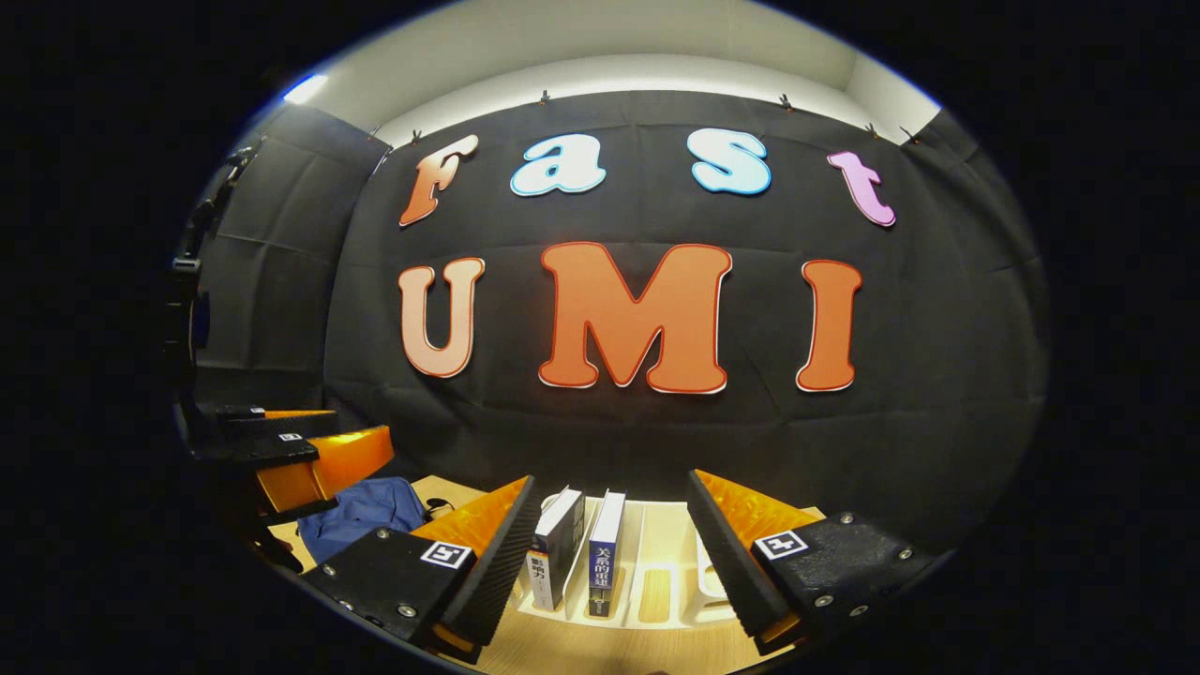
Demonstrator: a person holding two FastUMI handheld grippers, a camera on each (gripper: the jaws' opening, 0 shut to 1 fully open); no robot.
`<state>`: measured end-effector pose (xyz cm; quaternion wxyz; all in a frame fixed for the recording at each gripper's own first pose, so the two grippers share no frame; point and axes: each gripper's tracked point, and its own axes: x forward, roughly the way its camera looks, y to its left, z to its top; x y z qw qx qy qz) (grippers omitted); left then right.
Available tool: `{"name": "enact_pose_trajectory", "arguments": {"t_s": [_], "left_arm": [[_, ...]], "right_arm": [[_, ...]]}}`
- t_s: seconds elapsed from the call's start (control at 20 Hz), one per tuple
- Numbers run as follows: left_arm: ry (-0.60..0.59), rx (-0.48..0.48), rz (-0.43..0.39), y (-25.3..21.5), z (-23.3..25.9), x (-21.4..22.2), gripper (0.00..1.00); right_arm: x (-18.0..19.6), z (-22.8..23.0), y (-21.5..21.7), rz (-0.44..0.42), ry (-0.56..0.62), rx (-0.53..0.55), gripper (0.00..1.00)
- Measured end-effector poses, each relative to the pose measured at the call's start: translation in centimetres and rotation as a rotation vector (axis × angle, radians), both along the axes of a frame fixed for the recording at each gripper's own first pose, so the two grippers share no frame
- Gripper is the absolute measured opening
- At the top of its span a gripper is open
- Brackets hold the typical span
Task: Open the schoolbag, grab two books from the bookshelf and put them into the schoolbag.
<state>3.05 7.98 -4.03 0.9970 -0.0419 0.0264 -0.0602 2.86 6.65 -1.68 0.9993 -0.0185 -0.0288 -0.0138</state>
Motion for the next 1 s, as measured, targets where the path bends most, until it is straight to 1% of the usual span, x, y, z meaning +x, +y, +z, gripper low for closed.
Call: {"name": "enact_pose_trajectory", "arguments": {"t_s": [0.15,0.25,0.4,0.5,0.7,0.8,1.0], "left_arm": [[0.083,0.020,-0.009,1.2,-2.6,0.5,0.96],[0.136,0.069,-0.019,1.6,-4.7,0.8,0.96],[0.247,0.154,-0.073,1.9,-8.8,0.2,0.95],[0.333,0.248,-0.078,3.1,-12.4,0.0,0.96],[0.435,0.477,-0.066,5.6,-17.9,-0.8,0.95],[0.499,0.581,-0.085,6.1,-20.8,-2.0,0.95],[0.564,0.791,-0.122,6.5,-25.0,-2.8,0.96]], "right_arm": [[0.3,-0.9,0.2,0.007,0.026,-0.008,0.93],[0.6,-1.4,0.3,0.009,0.041,-0.007,0.94],[1.0,-2.1,0.1,0.007,0.062,-0.001,0.93],[1.3,-2.6,-0.1,0.000,0.074,0.004,0.93],[1.9,-4.0,-1.1,-0.026,0.106,0.017,0.93],[2.3,-4.8,-1.8,-0.046,0.125,0.023,0.93],[2.5,-6.4,-3.8,-0.093,0.168,0.019,0.94]]}}
